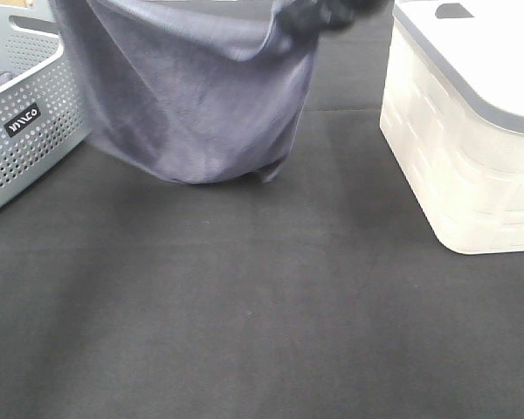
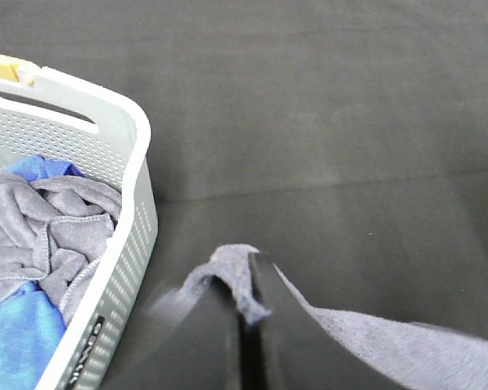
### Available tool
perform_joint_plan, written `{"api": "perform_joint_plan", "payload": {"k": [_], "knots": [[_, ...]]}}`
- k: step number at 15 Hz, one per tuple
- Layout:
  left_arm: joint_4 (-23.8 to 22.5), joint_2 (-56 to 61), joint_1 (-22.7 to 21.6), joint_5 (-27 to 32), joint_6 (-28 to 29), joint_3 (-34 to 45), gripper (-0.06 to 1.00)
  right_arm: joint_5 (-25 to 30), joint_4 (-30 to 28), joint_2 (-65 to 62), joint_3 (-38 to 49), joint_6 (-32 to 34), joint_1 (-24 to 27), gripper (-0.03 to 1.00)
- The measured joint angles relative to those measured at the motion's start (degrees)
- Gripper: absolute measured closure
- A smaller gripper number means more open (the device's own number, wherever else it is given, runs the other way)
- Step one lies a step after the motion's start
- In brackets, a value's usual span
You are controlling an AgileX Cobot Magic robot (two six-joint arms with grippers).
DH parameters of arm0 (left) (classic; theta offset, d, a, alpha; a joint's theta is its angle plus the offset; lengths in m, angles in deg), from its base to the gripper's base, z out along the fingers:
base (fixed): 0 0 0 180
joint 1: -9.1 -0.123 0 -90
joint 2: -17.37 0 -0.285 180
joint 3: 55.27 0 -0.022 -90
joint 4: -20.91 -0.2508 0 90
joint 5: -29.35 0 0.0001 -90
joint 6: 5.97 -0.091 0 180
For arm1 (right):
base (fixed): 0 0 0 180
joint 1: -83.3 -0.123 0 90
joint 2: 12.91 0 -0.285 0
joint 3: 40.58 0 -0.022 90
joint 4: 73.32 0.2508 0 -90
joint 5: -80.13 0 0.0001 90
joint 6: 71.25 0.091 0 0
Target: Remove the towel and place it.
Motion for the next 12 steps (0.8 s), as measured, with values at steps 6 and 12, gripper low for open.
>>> {"api": "perform_joint_plan", "payload": {"k": [6,12], "knots": [[-0.1,2.5,0.0,-18.9,9.4,12.9,0.94,-2.1,-17.4,0.0,-5.0,-5.7,0.1,0.95],[-0.3,-3.3,0.0,-31.0,9.6,12.9,0.94,-16.9,-20.1,2.3,-5.0,-4.3,2.6,0.95]]}}
